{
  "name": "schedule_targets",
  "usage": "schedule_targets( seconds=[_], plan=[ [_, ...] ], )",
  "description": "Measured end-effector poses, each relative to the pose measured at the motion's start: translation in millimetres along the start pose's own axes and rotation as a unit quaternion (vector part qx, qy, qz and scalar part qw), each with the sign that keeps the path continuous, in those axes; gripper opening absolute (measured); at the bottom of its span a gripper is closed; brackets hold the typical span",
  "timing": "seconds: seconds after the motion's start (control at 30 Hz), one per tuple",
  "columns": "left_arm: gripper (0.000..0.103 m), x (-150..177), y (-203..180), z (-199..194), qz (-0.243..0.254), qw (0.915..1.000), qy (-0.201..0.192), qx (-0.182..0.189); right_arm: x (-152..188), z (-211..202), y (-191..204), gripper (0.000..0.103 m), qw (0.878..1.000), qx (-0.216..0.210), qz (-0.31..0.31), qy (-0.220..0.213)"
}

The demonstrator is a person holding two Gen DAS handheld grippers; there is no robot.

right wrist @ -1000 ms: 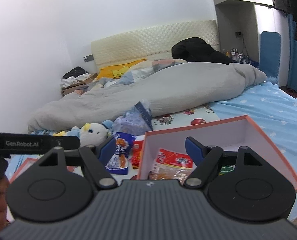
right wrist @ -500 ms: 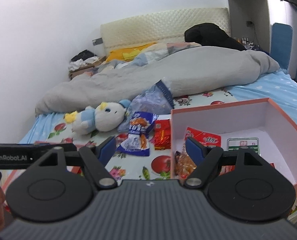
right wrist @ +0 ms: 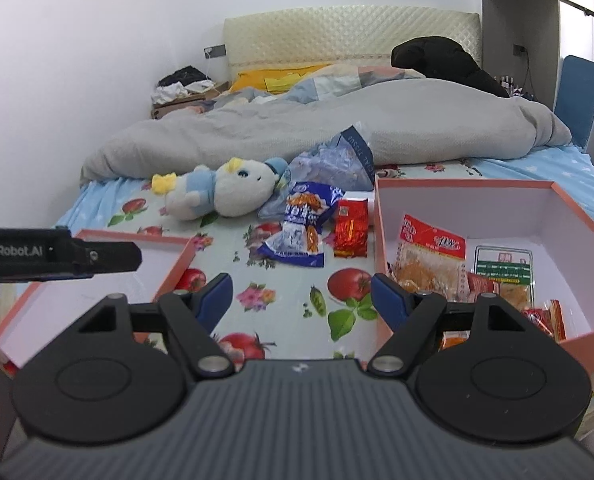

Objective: Organize snacks
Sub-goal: 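Pull both open grippers back out of the orange box, then move both open grippers toward the blue packet and red foil candies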

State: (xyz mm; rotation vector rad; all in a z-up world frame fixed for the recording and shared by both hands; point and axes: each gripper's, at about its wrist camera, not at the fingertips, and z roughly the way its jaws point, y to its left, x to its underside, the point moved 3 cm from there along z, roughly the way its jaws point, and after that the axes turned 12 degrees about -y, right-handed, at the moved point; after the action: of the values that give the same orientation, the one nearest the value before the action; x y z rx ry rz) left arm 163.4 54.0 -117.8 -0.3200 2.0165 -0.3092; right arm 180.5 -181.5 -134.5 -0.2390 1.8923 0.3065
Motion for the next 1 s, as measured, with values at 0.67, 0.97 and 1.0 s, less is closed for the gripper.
schedule_targets(
  seconds=[0.67, 0.97, 1.0],
  plan=[
    [0.077, -5.3, 22.2, 57.2, -0.039, 0.9991, 0.015, 0.008, 17.1, 41.0, 15.7, 0.055, 0.999, 0.032, -0.033, 0.021],
    [0.077, -23.5, 25.7, 128.4, -0.053, 0.9976, 0.033, 0.031, 18.6, 93.5, 21.9, 0.047, 0.997, 0.042, -0.056, 0.018],
    [0.077, -24.5, 26.8, 136.1, -0.056, 0.9972, 0.037, 0.032, 19.1, 99.6, 22.4, 0.047, 0.997, 0.043, -0.057, 0.018]
  ],
)
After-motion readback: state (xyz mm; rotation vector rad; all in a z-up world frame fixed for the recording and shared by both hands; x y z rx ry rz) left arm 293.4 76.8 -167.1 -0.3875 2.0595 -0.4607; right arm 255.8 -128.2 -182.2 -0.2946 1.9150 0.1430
